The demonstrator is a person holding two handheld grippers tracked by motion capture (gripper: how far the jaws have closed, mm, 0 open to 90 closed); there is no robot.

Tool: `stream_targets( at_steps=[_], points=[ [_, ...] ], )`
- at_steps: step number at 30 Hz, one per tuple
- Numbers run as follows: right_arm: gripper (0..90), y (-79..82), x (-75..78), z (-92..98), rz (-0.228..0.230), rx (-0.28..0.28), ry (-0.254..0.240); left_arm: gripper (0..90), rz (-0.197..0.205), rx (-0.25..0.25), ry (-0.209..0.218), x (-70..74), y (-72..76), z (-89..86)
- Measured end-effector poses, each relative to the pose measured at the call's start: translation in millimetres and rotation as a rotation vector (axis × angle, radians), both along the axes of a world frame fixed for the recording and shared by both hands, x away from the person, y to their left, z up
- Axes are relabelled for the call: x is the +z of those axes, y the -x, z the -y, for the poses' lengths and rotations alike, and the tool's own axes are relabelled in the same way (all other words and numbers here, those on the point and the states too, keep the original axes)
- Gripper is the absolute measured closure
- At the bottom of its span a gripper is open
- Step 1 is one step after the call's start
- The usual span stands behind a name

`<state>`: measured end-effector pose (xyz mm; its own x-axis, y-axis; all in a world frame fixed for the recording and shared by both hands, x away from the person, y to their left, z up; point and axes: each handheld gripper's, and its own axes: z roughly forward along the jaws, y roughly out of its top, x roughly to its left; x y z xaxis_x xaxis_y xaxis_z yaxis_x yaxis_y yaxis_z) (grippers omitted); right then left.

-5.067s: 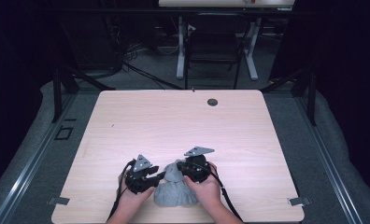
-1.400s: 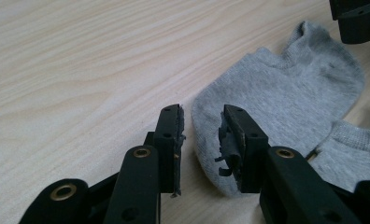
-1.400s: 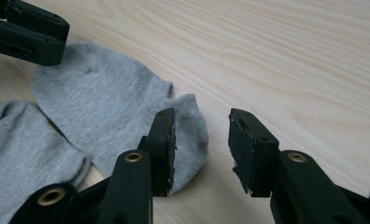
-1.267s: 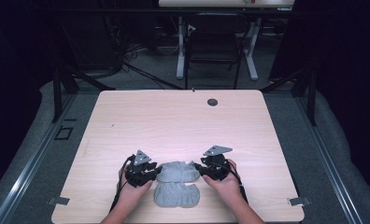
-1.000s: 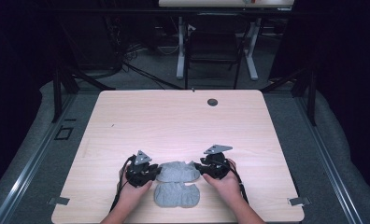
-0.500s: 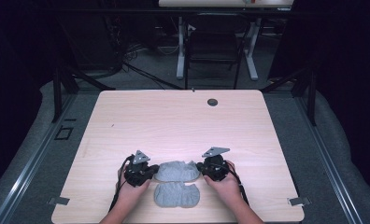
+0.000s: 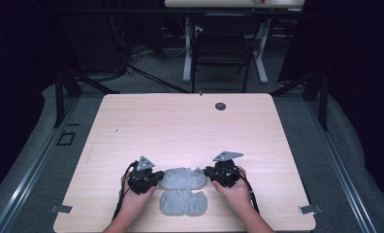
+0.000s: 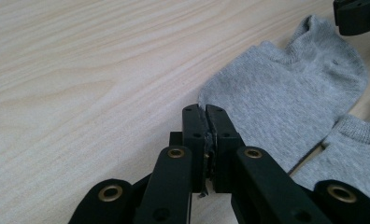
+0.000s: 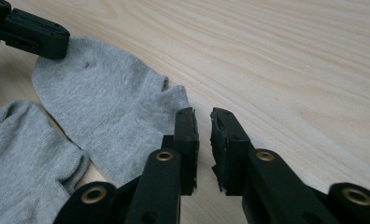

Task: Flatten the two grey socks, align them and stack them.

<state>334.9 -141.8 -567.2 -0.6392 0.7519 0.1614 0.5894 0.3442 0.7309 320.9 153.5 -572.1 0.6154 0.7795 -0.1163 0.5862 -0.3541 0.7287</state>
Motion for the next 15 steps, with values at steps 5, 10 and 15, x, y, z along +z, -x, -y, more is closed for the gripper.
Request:
stream_targets(
  at_steps=[5,10,15],
  points=[
    [83.4,-1.9,-4.9,-4.5,-0.032,0.022,0.018,87.8,0.004,-0.008,-0.005,-0.2,0.3,0.7],
    [87.9,1.1,-2.9,-6.9,-0.020,0.033,0.024,87.9,0.004,-0.003,0.006,0.8,0.8,0.0],
    [88.2,1.6,2.5,-3.7,-0.010,0.034,0.006,88.0,0.013,-0.001,0.014,4.1,1.4,-2.4]
  ],
)
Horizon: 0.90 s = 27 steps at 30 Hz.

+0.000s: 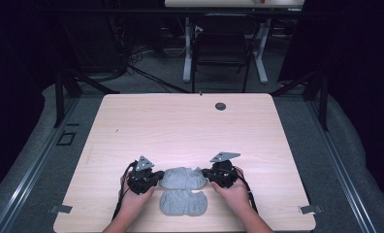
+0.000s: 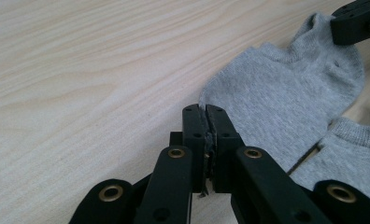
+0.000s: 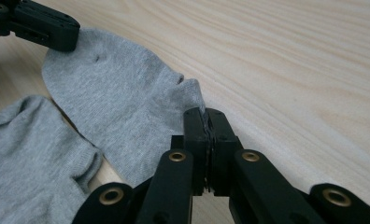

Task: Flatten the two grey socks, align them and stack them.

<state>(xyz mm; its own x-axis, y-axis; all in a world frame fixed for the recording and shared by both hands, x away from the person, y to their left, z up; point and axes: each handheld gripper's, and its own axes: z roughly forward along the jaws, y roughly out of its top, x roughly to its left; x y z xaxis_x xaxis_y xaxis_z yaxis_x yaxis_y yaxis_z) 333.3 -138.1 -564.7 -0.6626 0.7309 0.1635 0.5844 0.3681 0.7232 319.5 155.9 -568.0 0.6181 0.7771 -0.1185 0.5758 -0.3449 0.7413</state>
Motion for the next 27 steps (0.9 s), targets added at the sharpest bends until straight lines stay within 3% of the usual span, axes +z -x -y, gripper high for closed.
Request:
stream_targets(
  at_steps=[15,27],
  points=[
    [88.3,4.9,21.2,5.9,0.030,-0.004,-0.027,88.0,0.037,-0.025,0.005,19.4,7.3,3.3],
    [88.2,29.7,33.7,5.1,0.034,0.047,-0.021,87.9,0.045,-0.066,-0.019,34.4,31.4,2.2]
  ],
)
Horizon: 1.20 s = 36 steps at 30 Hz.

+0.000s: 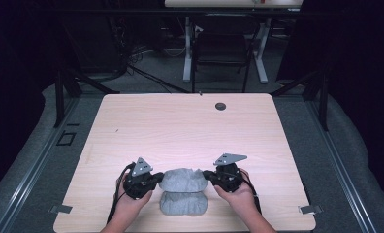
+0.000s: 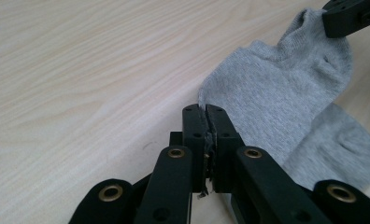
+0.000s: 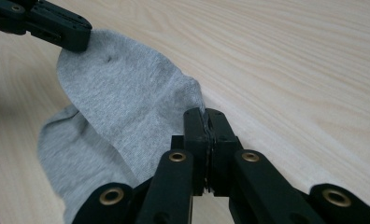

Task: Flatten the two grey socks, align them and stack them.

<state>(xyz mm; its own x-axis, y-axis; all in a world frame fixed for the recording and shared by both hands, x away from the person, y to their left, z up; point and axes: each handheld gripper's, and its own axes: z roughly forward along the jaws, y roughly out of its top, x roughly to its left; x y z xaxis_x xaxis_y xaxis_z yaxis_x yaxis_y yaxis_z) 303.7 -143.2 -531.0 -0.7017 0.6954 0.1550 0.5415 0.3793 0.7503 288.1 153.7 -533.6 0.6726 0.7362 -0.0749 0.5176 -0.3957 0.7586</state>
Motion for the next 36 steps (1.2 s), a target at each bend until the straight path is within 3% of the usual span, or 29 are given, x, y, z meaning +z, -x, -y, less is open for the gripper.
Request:
stream_targets(
  at_steps=[9,18,24,36],
  points=[
    [88.2,24.5,3.6,4.2,-0.024,0.030,-0.011,87.9,-0.008,-0.048,-0.021,-1.2,25.0,-1.0],
    [88.4,40.7,0.4,-1.4,-0.033,0.071,0.012,87.9,-0.023,-0.052,-0.021,-6.8,39.5,-1.9],
    [88.4,44.1,-2.5,-2.3,-0.038,0.078,-0.007,87.9,-0.035,-0.047,-0.011,-14.0,42.3,-6.3],
    [88.4,43.4,-10.0,-0.1,-0.054,0.076,0.012,87.9,-0.047,-0.054,-0.030,-22.6,43.1,-3.3]
  ],
)
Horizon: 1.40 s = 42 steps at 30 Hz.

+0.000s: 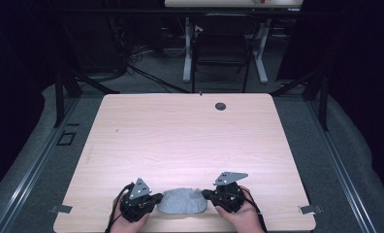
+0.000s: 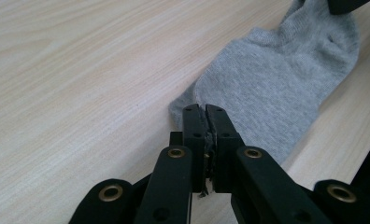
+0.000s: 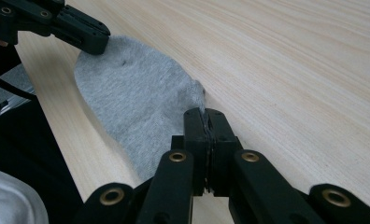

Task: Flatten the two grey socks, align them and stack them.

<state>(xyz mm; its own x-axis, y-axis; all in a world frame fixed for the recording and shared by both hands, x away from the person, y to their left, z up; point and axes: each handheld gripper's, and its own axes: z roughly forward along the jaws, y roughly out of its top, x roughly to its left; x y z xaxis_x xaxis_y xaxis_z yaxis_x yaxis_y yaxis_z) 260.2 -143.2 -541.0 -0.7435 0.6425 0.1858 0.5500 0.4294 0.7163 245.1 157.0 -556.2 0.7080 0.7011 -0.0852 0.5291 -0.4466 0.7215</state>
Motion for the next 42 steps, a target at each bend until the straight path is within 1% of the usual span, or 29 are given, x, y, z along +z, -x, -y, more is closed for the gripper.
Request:
stream_targets(
  at_steps=[1,2,4,8,10,11,12,16,17,19,20,21,23,25,26,27,28,29,30,32,33,34,35,37,39,41,42],
  points=[
    [88.3,-0.3,-0.5,0.5,-0.002,-0.001,0.007,87.9,-0.003,0.000,-0.002,-0.6,-0.4,0.0],
    [88.3,-0.7,-2.0,0.2,-0.001,-0.004,-0.001,87.9,-0.004,0.000,-0.003,-0.9,-0.9,0.1],
    [88.3,-1.7,-4.0,0.2,-0.010,-0.005,0.010,87.9,-0.001,0.004,-0.002,-2.0,-1.6,0.8],
    [88.3,-2.8,-7.8,-1.0,-0.016,-0.007,0.011,87.8,-0.007,0.000,-0.006,-3.5,-2.2,1.0],
    [88.3,-3.4,-8.5,-0.8,-0.020,-0.004,0.024,87.7,-0.006,0.007,0.000,-4.9,-2.1,2.0],
    [88.3,-3.8,-9.0,-0.6,-0.019,-0.003,0.030,87.7,-0.008,0.002,-0.005,-5.2,-2.6,1.9],
    [88.2,-4.0,-10.3,-1.0,-0.021,-0.007,0.021,87.6,-0.008,-0.002,-0.010,-5.9,-3.3,1.6],
    [88.2,-5.0,-12.7,-1.2,-0.026,-0.011,0.027,87.4,-0.017,0.005,-0.008,-8.3,-4.0,1.8],
    [88.1,-5.6,-14.0,-1.1,-0.034,-0.009,0.042,87.2,-0.023,0.008,-0.004,-9.4,-4.4,1.6],
    [88.0,-6.0,-16.0,-1.6,-0.032,-0.012,0.041,86.4,-0.019,0.013,-0.003,-10.9,-4.9,1.4],
    [87.7,-6.0,-16.4,-1.7,-0.036,-0.011,0.040,85.7,-0.025,0.010,-0.004,-10.8,-5.0,0.8],
    [87.3,-6.1,-16.3,-1.4,-0.034,-0.011,0.046,84.6,-0.023,0.011,-0.006,-10.8,-4.7,0.7],
    [84.9,-5.2,-15.6,-1.1,-0.033,-0.015,0.037,82.2,-0.018,0.009,-0.005,-10.6,-4.5,0.6],
    [82.2,-4.1,-14.4,-0.7,-0.017,-0.020,0.025,78.5,-0.009,0.013,0.015,-7.8,-3.8,0.2],
    [82.2,-4.1,-14.4,-0.7,-0.017,-0.020,0.025,76.5,-0.009,0.013,0.015,-7.8,-3.8,0.2],
    [79.7,-2.9,-11.4,0.3,0.000,-0.024,0.023,74.6,0.005,0.015,0.033,-3.3,-3.0,-0.9],
    [78.2,-2.4,-9.1,1.0,0.012,-0.026,0.023,72.5,0.016,0.016,0.041,-0.6,-2.7,-1.7],
    [77.1,-1.5,-7.0,1.4,0.026,-0.031,0.008,70.4,0.021,0.015,0.053,2.2,-2.1,-2.4],
    [76.1,-0.8,-4.6,1.9,0.043,-0.034,-0.001,70.1,0.028,0.011,0.063,4.8,-1.6,-2.7],
    [73.7,1.3,0.4,1.9,0.066,-0.021,-0.027,68.4,0.035,-0.004,0.084,9.4,0.0,-2.8],
    [73.7,1.3,0.4,1.9,0.066,-0.021,-0.027,67.1,0.035,-0.004,0.084,9.4,0.0,-2.8],
    [70.4,4.0,3.0,-1.0,0.078,0.006,-0.037,65.6,0.039,-0.021,0.083,10.9,1.8,-0.9],
    [68.4,5.5,2.5,-3.8,0.080,0.020,-0.038,63.7,0.041,-0.023,0.080,9.8,2.6,1.2],
    [65.3,7.5,-0.5,-10.0,0.094,0.045,-0.014,61.9,0.036,-0.031,0.065,6.1,2.7,4.8],
    [63.8,7.4,-4.8,-15.7,0.098,0.072,0.014,60.9,0.028,-0.034,0.060,2.0,2.7,8.1],
    [63.6,7.1,-7.1,-18.4,0.098,0.076,0.019,59.8,0.028,-0.040,0.052,0.8,2.2,8.6],
    [62.1,5.7,-10.7,-21.7,0.099,0.087,0.026,59.2,0.027,-0.047,0.049,-1.1,1.9,9.9]
  ],
)
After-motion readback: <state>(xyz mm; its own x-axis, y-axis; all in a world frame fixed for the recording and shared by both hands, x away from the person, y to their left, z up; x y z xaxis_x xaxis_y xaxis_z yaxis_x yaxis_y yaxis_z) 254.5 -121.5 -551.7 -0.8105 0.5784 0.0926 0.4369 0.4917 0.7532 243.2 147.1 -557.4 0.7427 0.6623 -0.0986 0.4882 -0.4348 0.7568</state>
